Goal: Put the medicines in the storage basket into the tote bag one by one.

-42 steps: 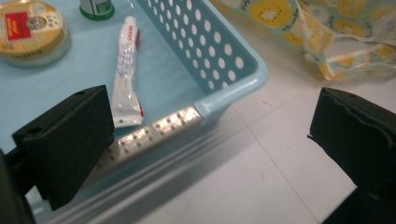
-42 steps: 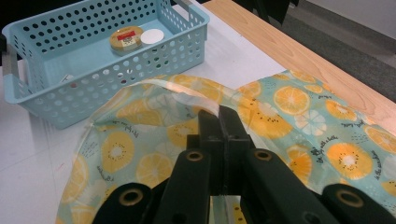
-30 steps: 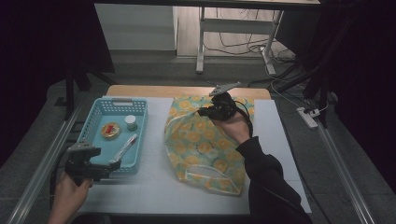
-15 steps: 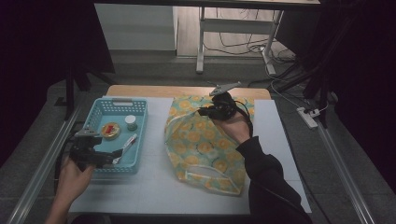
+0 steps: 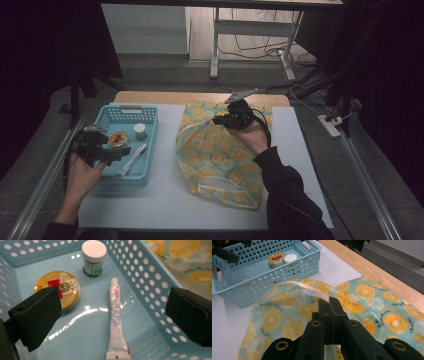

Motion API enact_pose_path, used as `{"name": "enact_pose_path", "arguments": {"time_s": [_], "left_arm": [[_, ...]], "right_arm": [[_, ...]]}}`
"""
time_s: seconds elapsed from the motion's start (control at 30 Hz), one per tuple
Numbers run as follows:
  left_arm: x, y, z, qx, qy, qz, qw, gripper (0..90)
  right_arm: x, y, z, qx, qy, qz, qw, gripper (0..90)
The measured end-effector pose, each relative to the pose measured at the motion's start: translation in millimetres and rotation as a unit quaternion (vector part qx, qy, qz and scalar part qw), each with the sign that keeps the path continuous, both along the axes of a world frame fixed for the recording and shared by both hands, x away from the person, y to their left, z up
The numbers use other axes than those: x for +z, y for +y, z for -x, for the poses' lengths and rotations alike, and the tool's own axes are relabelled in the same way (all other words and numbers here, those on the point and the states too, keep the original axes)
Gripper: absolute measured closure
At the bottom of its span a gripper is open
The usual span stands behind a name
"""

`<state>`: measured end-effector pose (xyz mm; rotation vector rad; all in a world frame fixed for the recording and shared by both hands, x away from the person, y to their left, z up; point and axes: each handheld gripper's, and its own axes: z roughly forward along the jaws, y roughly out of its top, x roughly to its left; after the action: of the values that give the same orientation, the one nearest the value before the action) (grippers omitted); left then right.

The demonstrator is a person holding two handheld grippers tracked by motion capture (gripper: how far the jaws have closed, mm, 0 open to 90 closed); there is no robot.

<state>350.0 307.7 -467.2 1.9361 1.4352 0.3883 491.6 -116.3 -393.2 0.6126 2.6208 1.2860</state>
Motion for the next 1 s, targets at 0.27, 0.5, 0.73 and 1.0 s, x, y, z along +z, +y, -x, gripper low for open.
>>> {"name": "enact_pose_path", "arguments": {"time_s": [0.27,0.5,0.73,1.0], "left_arm": [[-3.3,5.5,-22.4,0.009,0.010,-0.015,0.9998,0.0],[-10.1,9.3,-42.4,0.018,0.012,-0.031,0.9993,0.0],[-18.2,14.8,-60.6,0.030,0.038,-0.027,0.9984,0.0],[-26.4,14.7,-76.6,0.021,0.047,-0.052,0.9974,0.0]], "right_arm": [[-1.2,0.7,-0.2,0.001,-0.001,0.002,1.0000,90.0],[-3.3,1.6,-0.2,0.003,0.000,0.006,1.0000,90.0],[-4.2,0.1,-0.6,0.002,0.001,0.006,1.0000,90.0],[-5.9,-1.4,-1.0,0.001,0.003,0.007,1.0000,90.0]]}}
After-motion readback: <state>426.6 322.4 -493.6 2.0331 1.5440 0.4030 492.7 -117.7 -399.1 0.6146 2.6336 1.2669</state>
